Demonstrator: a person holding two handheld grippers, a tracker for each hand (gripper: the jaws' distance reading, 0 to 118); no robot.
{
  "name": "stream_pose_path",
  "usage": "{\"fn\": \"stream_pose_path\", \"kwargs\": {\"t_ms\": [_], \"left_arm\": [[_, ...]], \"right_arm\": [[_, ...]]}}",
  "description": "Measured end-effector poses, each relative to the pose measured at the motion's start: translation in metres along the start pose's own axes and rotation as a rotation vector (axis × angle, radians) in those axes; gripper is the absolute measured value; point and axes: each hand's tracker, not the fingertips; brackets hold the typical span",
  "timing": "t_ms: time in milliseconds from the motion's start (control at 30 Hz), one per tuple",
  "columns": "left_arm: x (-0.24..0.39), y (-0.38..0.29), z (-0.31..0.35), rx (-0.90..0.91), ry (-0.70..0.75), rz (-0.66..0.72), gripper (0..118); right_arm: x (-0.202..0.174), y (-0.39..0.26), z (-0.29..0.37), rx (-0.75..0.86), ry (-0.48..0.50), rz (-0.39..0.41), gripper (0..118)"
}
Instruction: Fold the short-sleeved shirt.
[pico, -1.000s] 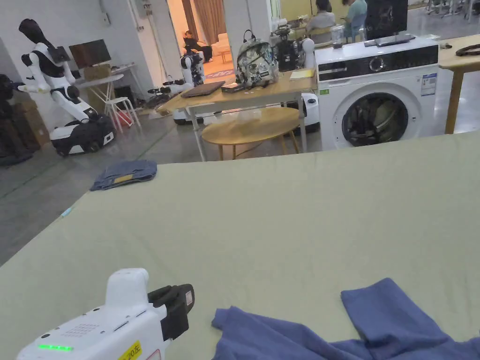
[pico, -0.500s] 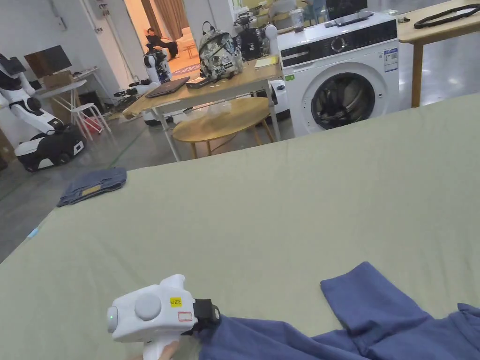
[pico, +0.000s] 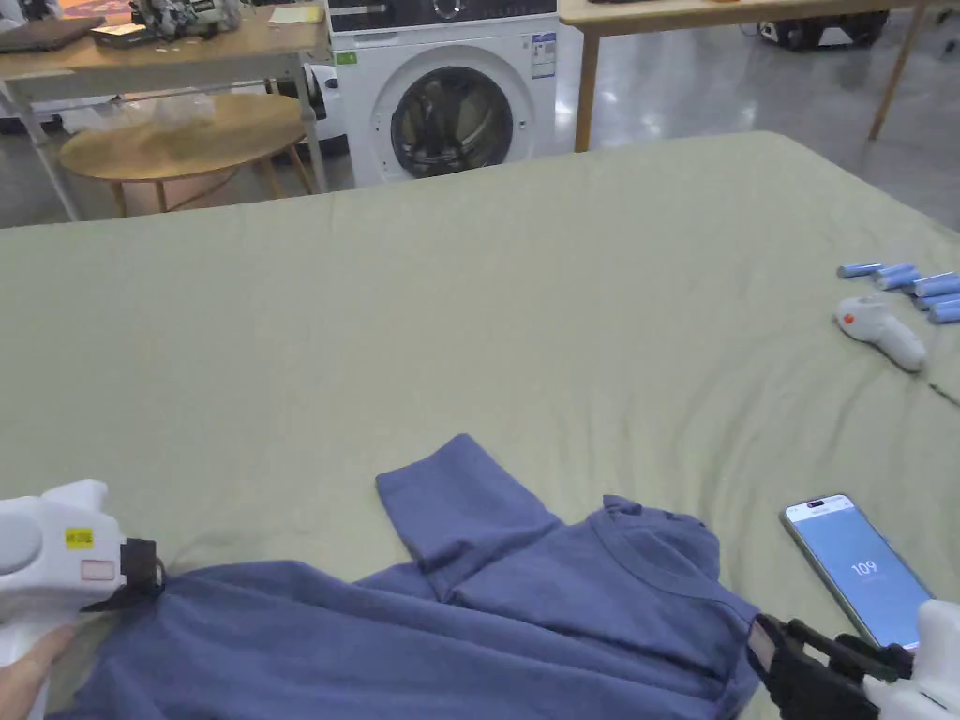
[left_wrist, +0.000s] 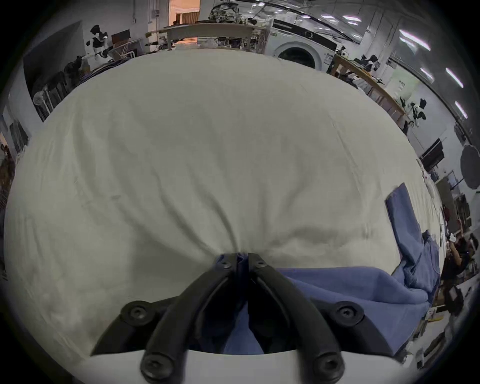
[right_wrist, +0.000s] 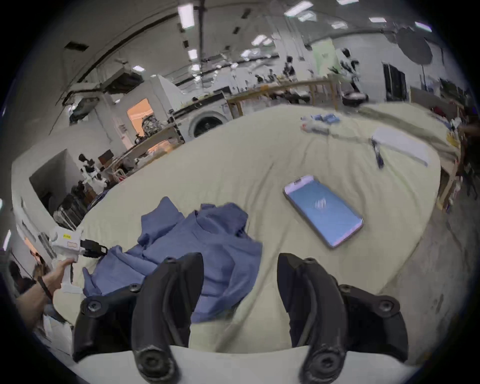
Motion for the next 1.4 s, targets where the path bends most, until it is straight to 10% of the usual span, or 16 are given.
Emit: {"fn": "stream_pose_path", "kwargs": {"t_ms": [67,133,233,433,733,933,1400], "left_arm": [[0.001,-0.003,0.004,0.002,-0.003,0.004,1],[0.001,-0.006,0.006,0.005,-0.008,0.011,1],[-0.002,-0.007,0.008,0.007,-0.020,0.028,1],[-0.013,-0.013,0.030,0.119,-0.093,0.112,1],[-0.023,-0.029,0.229,0.601,-0.217,0.071,1],[-0.041,-0.040,0.323,0.853,-0.219,0.052,1],[-0.034,0.050,0.405,1.046,-0.168,0.025,1]], "right_arm": [[0.004,-0.009,-0.020,-0.046,-0.005,-0.024,60],[0.007,-0.015,-0.038,-0.108,0.044,-0.062,25],[0.012,-0.023,-0.067,-0.206,0.063,-0.152,7],[0.019,-0.017,-0.053,-0.150,0.117,-0.214,4],[-0.053,0.088,0.017,0.106,0.234,0.178,4],[-0.100,0.172,0.041,0.278,0.281,0.287,4],[-0.192,0.324,0.041,0.408,0.349,0.284,4]]}}
